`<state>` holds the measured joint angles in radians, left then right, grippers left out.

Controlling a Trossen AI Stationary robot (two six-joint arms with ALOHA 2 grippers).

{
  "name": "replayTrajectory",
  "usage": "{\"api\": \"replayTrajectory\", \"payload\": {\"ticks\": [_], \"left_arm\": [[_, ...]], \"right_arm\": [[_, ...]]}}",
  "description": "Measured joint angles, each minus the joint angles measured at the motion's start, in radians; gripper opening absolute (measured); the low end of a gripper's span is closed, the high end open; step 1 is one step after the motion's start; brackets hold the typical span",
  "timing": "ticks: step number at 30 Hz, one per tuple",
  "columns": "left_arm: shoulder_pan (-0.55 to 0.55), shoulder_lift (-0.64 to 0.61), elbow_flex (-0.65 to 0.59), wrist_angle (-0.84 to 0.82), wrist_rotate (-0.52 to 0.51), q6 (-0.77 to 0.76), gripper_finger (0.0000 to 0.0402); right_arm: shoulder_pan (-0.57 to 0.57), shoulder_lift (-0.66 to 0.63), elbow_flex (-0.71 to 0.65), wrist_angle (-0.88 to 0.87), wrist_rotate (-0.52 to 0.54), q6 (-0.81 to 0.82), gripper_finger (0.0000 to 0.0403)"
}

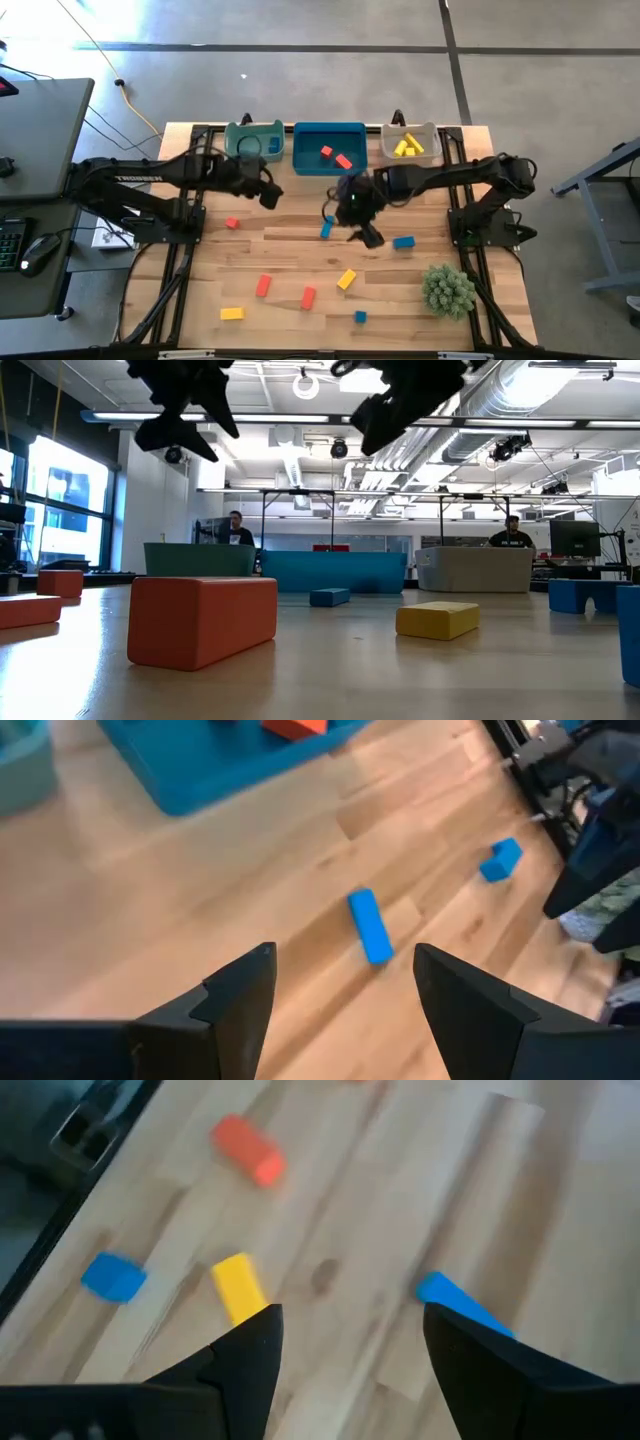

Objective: Sort & place blocks by color
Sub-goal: Put the yellow block into the white bin

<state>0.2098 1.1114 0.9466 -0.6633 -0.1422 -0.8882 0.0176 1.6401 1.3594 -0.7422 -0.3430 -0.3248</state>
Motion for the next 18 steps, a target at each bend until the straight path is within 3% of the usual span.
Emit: {"api": "replayTrajectory", "payload": {"ticks": [4,10,18], "left_arm": [[-0.104,0.000,0.000,0.001,-0.065,-0.107,0.0227],[-0.226,0.000,0.000,0.006,-0.161,-0.234,0.0227],[-0.307,0.001,0.000,0.005,-0.188,-0.277,0.0227]], "right_arm": [[0.079,0.020,0.000,-0.015,0.006,-0.076,0.0231],[0.188,0.083,0.000,-0.018,0.101,-0.103,0.0231],[0.276,0.171,0.000,0.013,0.142,-0.093,0.0231]]}}
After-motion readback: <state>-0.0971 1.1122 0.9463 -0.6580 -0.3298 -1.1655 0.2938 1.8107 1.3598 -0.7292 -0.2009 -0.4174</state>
